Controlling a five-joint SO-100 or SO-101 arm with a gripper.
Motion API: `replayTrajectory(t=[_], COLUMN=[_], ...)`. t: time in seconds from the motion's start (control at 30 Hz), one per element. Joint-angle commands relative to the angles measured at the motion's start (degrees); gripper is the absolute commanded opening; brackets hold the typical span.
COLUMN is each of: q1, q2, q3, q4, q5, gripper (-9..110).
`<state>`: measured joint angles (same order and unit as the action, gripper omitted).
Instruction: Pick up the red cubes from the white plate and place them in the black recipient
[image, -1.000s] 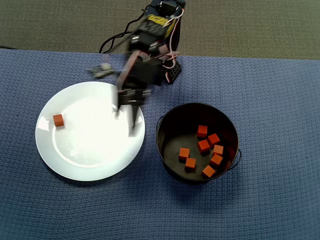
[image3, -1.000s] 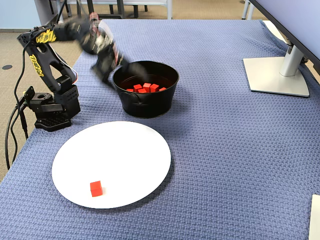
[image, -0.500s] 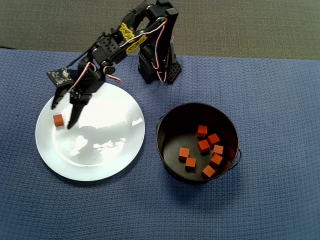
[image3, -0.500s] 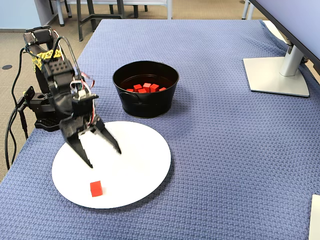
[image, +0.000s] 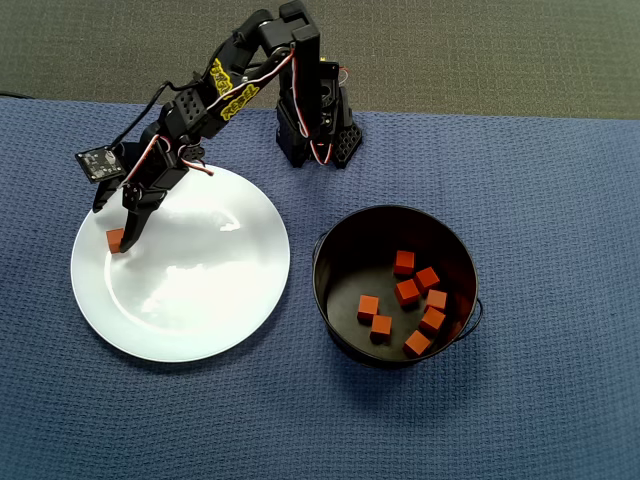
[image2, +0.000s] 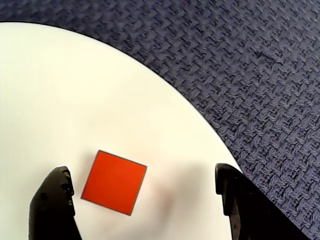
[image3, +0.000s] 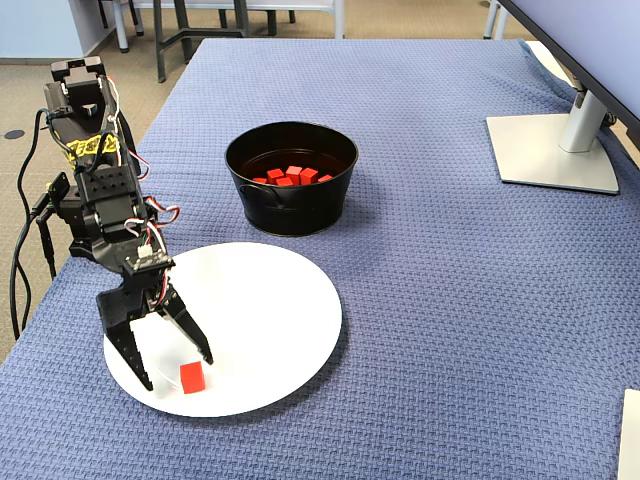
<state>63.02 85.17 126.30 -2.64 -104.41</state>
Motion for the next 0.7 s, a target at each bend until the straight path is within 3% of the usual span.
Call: replayTrajectory(t=[0.0,0.5,0.67], q1=[-0.09,-2.37,-2.72], q2=[-1.14,-4.31,-2.55], q3=[-3.96,-3.87,-2.64], q4=[-3.43,-4.39,-3.16], q5=[1.76,4.92,5.27], gripper=[30,8,7])
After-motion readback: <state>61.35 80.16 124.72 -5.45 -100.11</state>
